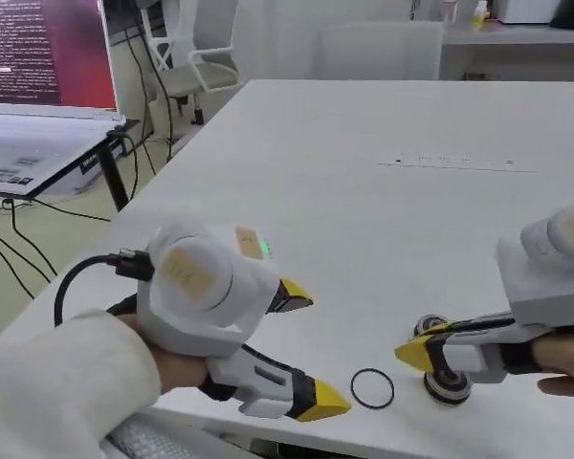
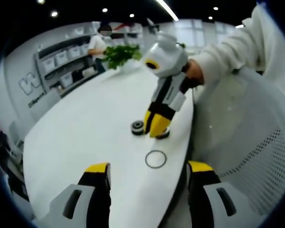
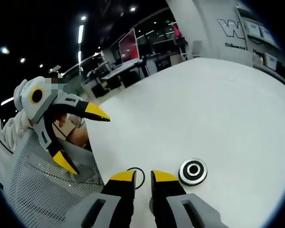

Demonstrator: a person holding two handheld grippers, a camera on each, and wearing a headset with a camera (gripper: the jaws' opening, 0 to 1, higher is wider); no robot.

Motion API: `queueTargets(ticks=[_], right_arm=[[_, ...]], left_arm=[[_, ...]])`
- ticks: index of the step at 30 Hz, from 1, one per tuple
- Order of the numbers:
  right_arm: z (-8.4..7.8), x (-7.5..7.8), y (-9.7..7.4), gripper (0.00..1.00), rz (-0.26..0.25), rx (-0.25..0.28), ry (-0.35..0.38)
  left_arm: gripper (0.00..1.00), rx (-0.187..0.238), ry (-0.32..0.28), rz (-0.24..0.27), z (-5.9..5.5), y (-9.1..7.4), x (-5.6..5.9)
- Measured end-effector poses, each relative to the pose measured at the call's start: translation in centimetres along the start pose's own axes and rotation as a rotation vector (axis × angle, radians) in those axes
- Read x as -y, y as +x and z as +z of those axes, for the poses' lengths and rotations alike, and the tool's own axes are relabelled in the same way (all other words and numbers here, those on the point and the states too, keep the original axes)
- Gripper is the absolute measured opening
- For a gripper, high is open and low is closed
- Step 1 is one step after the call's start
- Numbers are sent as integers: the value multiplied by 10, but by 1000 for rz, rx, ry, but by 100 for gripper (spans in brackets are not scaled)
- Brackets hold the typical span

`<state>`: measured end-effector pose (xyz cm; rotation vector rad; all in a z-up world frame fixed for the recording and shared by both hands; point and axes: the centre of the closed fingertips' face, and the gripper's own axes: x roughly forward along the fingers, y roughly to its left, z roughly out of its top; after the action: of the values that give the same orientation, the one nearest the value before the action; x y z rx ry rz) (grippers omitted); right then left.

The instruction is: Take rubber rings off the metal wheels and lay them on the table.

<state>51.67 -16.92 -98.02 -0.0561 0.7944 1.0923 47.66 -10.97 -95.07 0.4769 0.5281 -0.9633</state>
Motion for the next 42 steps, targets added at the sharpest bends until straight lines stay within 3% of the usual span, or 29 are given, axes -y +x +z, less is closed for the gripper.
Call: queueTargets(ticks=[8,13,28,34,39,42], right_arm=[[13,6,-15,12,-39,53,-15],[20,16,-25,14,-63,97,26],[54,38,-65,18,-124,270,89],[56,52,-83,18,-158,299,116],[61,58,-92,22,-155,336,150],[58,61,-97,24,-156,337,151]], left_arm=[[66,17,-5,-3,4,2,5],[65,4,46,-22,5,3,14],[66,11,15,-7,6,3,8],[66,9,4,6,8,3,3],[67,36,-9,20,21,-1,-4],[70,17,-10,-4,32,-1,0]])
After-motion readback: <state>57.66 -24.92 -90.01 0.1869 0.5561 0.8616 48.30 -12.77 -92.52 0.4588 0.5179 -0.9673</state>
